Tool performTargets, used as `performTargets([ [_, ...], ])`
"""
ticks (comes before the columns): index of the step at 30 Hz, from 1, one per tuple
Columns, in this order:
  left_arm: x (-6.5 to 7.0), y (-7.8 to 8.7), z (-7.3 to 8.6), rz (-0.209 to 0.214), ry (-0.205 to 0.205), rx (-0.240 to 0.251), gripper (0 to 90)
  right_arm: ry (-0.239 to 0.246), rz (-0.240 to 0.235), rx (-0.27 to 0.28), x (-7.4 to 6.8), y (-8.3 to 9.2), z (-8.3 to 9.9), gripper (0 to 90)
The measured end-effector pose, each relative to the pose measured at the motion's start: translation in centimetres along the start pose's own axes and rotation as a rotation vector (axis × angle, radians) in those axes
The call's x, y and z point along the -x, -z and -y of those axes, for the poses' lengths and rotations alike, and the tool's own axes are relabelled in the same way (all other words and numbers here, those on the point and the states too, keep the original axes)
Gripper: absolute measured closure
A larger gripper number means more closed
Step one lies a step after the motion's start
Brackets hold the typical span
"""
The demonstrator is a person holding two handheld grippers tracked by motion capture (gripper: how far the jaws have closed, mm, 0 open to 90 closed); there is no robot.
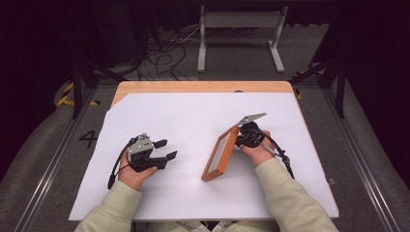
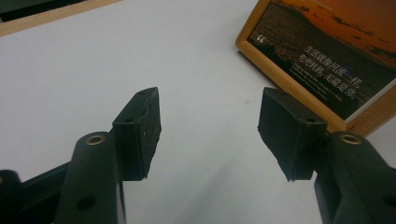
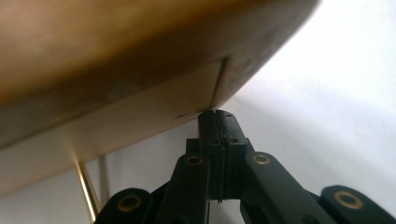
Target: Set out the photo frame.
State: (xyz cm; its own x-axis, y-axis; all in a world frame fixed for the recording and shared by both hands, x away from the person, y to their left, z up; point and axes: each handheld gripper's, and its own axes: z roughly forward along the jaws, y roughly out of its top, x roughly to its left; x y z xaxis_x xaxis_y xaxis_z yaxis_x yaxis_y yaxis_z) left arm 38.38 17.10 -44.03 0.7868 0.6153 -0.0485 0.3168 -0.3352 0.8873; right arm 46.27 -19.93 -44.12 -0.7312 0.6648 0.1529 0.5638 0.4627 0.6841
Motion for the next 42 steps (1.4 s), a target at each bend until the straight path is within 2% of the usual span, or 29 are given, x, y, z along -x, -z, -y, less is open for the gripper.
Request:
performTargets([
  [4,0.0,0.0,0.0,0.001,-0.001,0.0,39.6,0.0,-0.007,-0.009,0.1,-0.9,-0.8,90.0],
  [9,0.0,0.0,0.0,0.002,-0.002,0.001,39.6,0.023,-0.037,-0.008,-0.3,-2.3,-2.4,90.0],
  [12,0.0,0.0,0.0,0.003,0.001,0.001,39.6,0.026,-0.066,0.012,-0.4,-3.0,-2.8,90.0],
  [17,0.0,-0.1,0.0,0.009,-0.003,-0.001,39.5,0.041,-0.064,0.016,-0.6,-3.3,-2.8,90.0],
  [18,0.0,-0.1,0.0,0.01,-0.002,-0.001,39.5,0.045,-0.024,0.001,-0.5,-2.8,-2.8,88.7],
  [19,0.0,-0.1,0.0,0.011,0.0,0.001,39.6,0.041,-0.008,-0.002,-0.4,-2.4,-2.7,87.0],
  [21,0.0,-0.1,0.0,0.01,0.002,0.003,39.5,0.033,0.002,-0.001,-0.3,-1.9,-2.7,84.7],
  [22,0.0,-0.1,0.0,0.009,0.012,0.004,39.4,0.017,0.02,0.001,-0.2,-0.7,-2.6,81.2],
  [24,-0.1,-0.1,0.0,0.003,0.023,0.003,38.8,0.016,0.035,0.006,-0.2,0.4,-2.6,79.0],
  [27,-0.4,0.1,-0.1,-0.004,0.052,0.004,38.4,0.024,0.085,-0.005,-0.4,2.4,-2.7,75.6],
  [33,-0.4,0.1,-0.1,-0.001,0.053,-0.012,38.4,0.021,0.085,0.005,-1.3,5.3,-3.4,65.0],
  [35,-0.4,0.1,-0.1,0.003,0.053,-0.016,38.0,0.019,0.085,0.002,-1.7,5.9,-3.7,58.3],
  [36,-0.4,0.1,-0.1,0.004,0.057,-0.014,37.2,0.001,0.089,0.009,-2.3,6.5,-4.0,50.6],
  [42,-0.4,0.1,-0.2,0.007,0.067,-0.006,35.8,-0.019,0.077,0.005,-3.6,7.5,-4.7,42.7],
])
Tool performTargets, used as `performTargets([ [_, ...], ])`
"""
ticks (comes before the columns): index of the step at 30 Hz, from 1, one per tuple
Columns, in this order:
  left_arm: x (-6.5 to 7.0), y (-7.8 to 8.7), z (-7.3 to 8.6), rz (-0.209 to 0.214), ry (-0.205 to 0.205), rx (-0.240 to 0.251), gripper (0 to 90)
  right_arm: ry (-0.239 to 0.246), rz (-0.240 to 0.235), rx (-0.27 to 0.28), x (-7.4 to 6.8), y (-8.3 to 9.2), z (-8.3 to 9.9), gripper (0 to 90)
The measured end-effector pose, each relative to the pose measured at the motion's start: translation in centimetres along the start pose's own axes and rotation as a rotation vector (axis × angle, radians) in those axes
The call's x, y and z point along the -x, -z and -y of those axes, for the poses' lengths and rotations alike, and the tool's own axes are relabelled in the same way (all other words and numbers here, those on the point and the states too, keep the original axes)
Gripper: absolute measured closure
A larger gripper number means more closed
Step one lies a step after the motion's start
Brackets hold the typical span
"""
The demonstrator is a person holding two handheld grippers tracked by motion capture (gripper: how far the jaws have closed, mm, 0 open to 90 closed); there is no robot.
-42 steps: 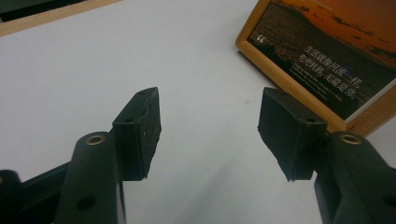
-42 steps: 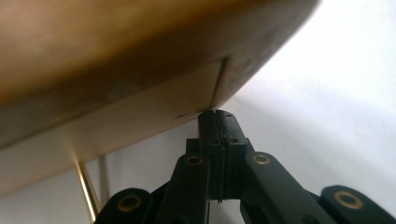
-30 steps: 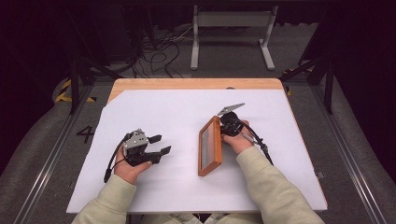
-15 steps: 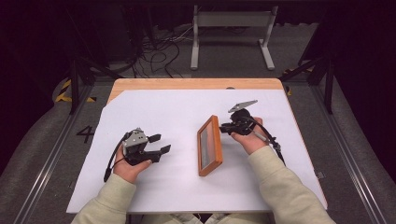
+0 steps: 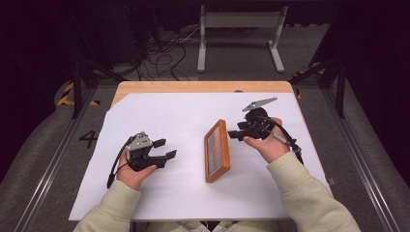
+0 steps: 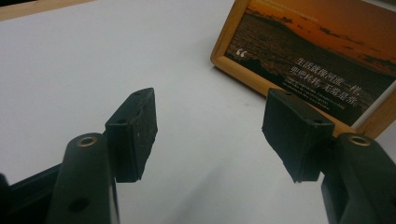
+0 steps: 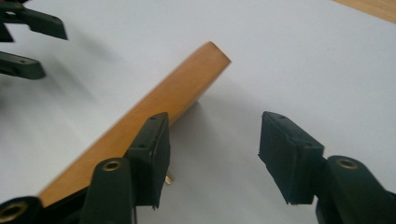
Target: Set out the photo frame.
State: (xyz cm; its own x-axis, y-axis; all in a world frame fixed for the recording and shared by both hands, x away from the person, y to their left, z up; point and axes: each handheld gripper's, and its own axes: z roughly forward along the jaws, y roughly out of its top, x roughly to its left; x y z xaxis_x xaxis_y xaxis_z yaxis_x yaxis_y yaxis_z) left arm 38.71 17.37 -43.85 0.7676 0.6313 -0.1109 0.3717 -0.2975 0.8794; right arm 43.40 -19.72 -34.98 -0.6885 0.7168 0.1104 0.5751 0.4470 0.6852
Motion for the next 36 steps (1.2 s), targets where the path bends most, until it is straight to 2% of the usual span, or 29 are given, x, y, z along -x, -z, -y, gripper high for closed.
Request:
performTargets([
  [5,0.0,0.0,0.0,0.005,0.007,0.0,36.0,-0.016,-0.038,-0.011,-1.6,1.0,-0.7,37.3],
  [7,0.0,0.0,0.0,0.016,0.013,0.007,36.3,-0.024,-0.052,-0.019,-2.2,1.0,-1.0,30.9],
  [11,0.1,0.1,-0.1,0.009,0.01,0.007,36.9,-0.038,-0.053,-0.014,-2.8,0.9,-1.1,28.8],
  [16,0.2,0.0,-0.1,0.005,0.009,-0.004,37.7,-0.074,-0.056,-0.033,-3.0,0.2,-1.2,26.6],
  [19,0.2,0.0,-0.1,0.0,0.004,-0.007,37.8,-0.095,-0.064,-0.061,-3.1,-0.9,-1.1,25.8],
  [20,0.2,0.0,-0.1,0.002,0.004,-0.009,37.8,-0.113,-0.074,-0.091,-3.3,-1.8,-0.9,25.2],
  [21,0.2,0.0,-0.1,0.003,0.004,-0.011,37.8,-0.113,-0.074,-0.091,-3.3,-1.8,-0.9,25.2],
  [26,0.2,-0.1,0.0,0.008,-0.013,-0.011,37.6,-0.117,-0.079,-0.176,-4.0,-3.8,-0.7,28.7],
  [29,0.2,-0.1,0.0,0.008,-0.015,-0.008,37.6,-0.119,-0.079,-0.19,-4.2,-4.4,-0.7,29.1],
  [31,0.3,-0.1,0.0,0.007,-0.02,-0.009,37.6,-0.126,-0.083,-0.207,-4.3,-4.9,-0.8,35.0],
  [36,0.3,-0.2,0.0,0.009,-0.022,-0.015,37.5,-0.15,-0.08,-0.236,-4.4,-5.2,-0.7,41.3],
])
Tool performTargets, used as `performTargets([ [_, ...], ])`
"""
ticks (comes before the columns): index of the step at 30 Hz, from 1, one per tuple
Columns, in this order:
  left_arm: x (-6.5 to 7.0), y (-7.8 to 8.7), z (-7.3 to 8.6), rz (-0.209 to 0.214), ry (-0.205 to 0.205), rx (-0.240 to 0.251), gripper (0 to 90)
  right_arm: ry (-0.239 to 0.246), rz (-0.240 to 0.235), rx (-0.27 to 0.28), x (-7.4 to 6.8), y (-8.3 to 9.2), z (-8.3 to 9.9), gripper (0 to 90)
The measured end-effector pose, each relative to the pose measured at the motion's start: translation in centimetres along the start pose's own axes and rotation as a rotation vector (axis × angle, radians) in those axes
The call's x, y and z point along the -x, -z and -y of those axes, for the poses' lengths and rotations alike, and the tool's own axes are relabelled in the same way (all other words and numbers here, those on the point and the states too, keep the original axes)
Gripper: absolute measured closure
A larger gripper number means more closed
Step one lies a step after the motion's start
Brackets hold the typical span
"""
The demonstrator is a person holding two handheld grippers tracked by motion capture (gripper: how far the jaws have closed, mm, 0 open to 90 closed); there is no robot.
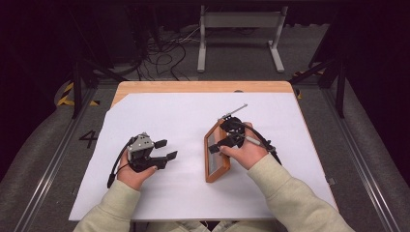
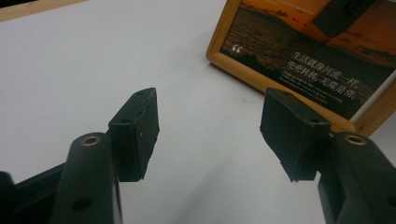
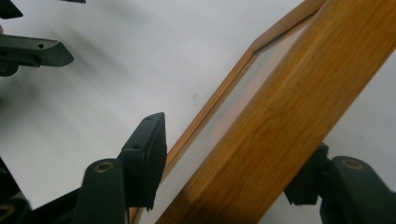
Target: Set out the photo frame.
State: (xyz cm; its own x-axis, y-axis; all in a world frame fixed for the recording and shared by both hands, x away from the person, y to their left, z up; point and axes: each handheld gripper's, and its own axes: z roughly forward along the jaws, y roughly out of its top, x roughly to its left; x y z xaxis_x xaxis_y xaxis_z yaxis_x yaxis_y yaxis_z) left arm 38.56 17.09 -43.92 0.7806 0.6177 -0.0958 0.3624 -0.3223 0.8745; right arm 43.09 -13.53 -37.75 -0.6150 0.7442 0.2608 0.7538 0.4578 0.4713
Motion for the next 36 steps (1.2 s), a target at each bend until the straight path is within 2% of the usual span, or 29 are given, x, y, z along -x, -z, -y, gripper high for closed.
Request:
performTargets([
  [2,0.0,0.0,0.0,0.0,0.001,-0.003,37.6,0.001,-0.012,-0.023,0.0,0.0,0.0,43.9],
  [7,0.0,-0.1,0.0,0.001,-0.003,-0.005,37.6,-0.036,-0.009,-0.045,-0.1,0.0,0.1,49.6],
  [8,0.0,-0.1,0.0,0.001,-0.001,-0.004,37.6,-0.071,-0.001,-0.055,-0.1,0.0,0.1,53.9],
  [9,0.0,-0.1,0.0,0.0,0.0,-0.004,37.6,-0.071,-0.001,-0.055,-0.1,0.0,0.1,53.9],
  [11,0.0,-0.1,0.0,0.002,-0.001,-0.006,37.6,-0.11,0.006,-0.068,-0.2,0.2,0.1,61.2],
  [15,0.1,-0.1,0.1,0.004,-0.003,-0.011,38.2,-0.111,0.008,-0.076,-0.2,0.4,-0.1,65.7],
  [17,0.2,-0.1,0.1,0.005,-0.001,-0.016,38.6,-0.132,0.001,-0.09,0.0,0.5,-0.2,69.8],
  [20,0.1,-0.1,0.1,0.006,-0.005,-0.018,39.0,-0.144,-0.034,-0.096,0.2,0.8,-0.3,73.5],
  [24,0.1,0.0,0.1,0.006,-0.003,-0.018,39.4,-0.108,-0.013,-0.104,0.1,1.1,-0.4,73.8],
  [25,0.1,0.0,0.1,0.004,0.001,-0.016,39.4,-0.087,0.001,-0.112,0.1,1.3,-0.4,73.9],
  [26,0.1,0.0,0.1,0.004,0.001,-0.016,39.5,-0.036,0.007,-0.121,0.1,1.9,-0.7,73.9],
  [29,0.1,0.0,0.2,0.002,0.003,-0.016,39.4,0.01,-0.006,-0.122,0.2,2.7,-1.1,74.0],
  [31,0.1,0.0,0.2,0.001,0.005,-0.017,39.4,0.059,-0.015,-0.122,0.1,3.4,-1.5,74.0],
  [35,0.0,0.2,0.3,-0.003,0.008,-0.016,39.4,0.221,-0.019,-0.139,-0.1,4.5,-2.3,74.1],
  [36,0.0,0.2,0.3,-0.003,0.008,-0.016,39.4,0.221,-0.019,-0.139,-0.1,4.5,-2.3,74.1],
])
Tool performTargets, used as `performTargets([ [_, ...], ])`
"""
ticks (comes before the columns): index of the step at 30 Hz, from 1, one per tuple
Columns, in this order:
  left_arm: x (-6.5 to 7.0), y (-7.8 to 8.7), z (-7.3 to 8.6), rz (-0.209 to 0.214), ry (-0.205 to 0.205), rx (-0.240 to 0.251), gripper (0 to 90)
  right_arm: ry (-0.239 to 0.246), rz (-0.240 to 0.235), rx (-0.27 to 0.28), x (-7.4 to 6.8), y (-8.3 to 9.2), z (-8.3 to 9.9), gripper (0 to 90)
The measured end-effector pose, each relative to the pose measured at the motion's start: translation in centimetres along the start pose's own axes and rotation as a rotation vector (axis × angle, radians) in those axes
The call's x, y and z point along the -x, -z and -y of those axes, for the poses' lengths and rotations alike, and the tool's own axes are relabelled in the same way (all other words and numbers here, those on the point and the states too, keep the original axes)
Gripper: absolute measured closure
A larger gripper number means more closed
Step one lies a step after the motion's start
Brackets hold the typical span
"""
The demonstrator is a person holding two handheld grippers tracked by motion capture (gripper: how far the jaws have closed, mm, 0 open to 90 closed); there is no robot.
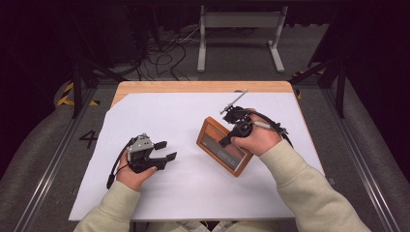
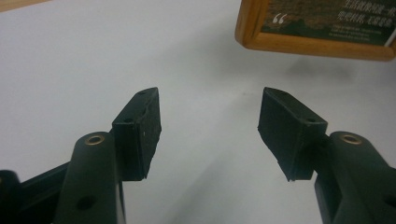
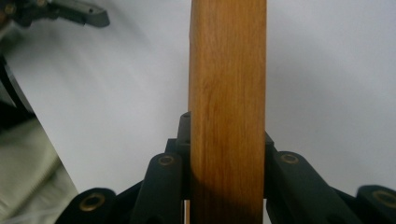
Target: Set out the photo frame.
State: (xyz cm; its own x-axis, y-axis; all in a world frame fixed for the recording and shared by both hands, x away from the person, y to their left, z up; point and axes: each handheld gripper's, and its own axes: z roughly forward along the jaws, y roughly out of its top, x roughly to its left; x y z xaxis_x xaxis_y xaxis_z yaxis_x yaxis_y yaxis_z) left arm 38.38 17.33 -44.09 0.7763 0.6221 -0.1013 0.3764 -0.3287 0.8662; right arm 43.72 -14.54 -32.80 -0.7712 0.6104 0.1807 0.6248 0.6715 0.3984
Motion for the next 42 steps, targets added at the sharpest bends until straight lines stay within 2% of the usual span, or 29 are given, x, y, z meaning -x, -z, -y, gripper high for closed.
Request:
performTargets([
  [1,-0.1,0.1,0.0,-0.003,0.002,0.0,39.4,0.051,-0.001,-0.007,0.0,0.2,-0.2,74.1],
  [2,-0.1,0.1,0.0,-0.003,0.002,0.0,39.4,0.051,-0.001,-0.007,0.0,0.2,-0.2,74.1],
  [3,-0.1,0.1,0.1,-0.003,0.005,0.001,39.4,0.156,0.0,-0.036,0.0,0.6,-0.7,74.1],
  [5,-0.1,0.2,0.1,-0.004,0.0,-0.002,39.4,0.265,-0.002,-0.076,-0.1,0.8,-1.3,74.1],
  [6,-0.1,0.2,0.1,-0.004,-0.001,-0.002,39.4,0.265,-0.002,-0.076,-0.1,0.8,-1.3,74.1],
  [7,-0.1,0.2,0.1,-0.004,0.004,-0.004,39.4,0.288,-0.007,-0.081,-0.1,0.7,-1.4,74.1],
  [10,-0.1,0.1,0.2,-0.006,0.004,-0.003,39.4,0.383,-0.032,-0.098,0.1,0.4,-1.9,74.1],
  [14,-0.2,0.1,0.2,-0.001,0.005,-0.005,39.4,0.479,-0.068,-0.124,0.4,-0.4,-2.2,74.1],
  [17,-0.2,0.0,0.2,-0.002,0.007,-0.002,39.2,0.518,-0.088,-0.141,0.5,-1.1,-2.4,74.1],
  [25,-0.2,-0.1,0.1,0.001,0.0,-0.001,39.2,0.569,-0.128,-0.186,0.8,-2.9,-2.6,74.1],
  [29,-0.2,0.0,0.2,-0.002,-0.001,-0.001,39.1,0.57,-0.157,-0.194,1.1,-3.6,-2.5,74.0],
  [30,-0.2,0.0,0.2,-0.002,-0.002,-0.001,39.1,0.601,-0.164,-0.196,1.3,-3.9,-2.4,74.0],
  [35,-0.2,0.0,0.2,-0.002,-0.003,-0.001,39.0,0.626,-0.187,-0.198,1.1,-4.4,-2.5,74.0],
  [39,-0.2,0.0,0.2,0.0,-0.006,-0.001,39.0,0.591,-0.189,-0.192,1.4,-4.4,-2.6,73.5],
  [42,-0.1,0.0,0.2,-0.002,-0.002,-0.002,39.0,0.562,-0.179,-0.165,1.7,-4.4,-2.5,69.0],
])
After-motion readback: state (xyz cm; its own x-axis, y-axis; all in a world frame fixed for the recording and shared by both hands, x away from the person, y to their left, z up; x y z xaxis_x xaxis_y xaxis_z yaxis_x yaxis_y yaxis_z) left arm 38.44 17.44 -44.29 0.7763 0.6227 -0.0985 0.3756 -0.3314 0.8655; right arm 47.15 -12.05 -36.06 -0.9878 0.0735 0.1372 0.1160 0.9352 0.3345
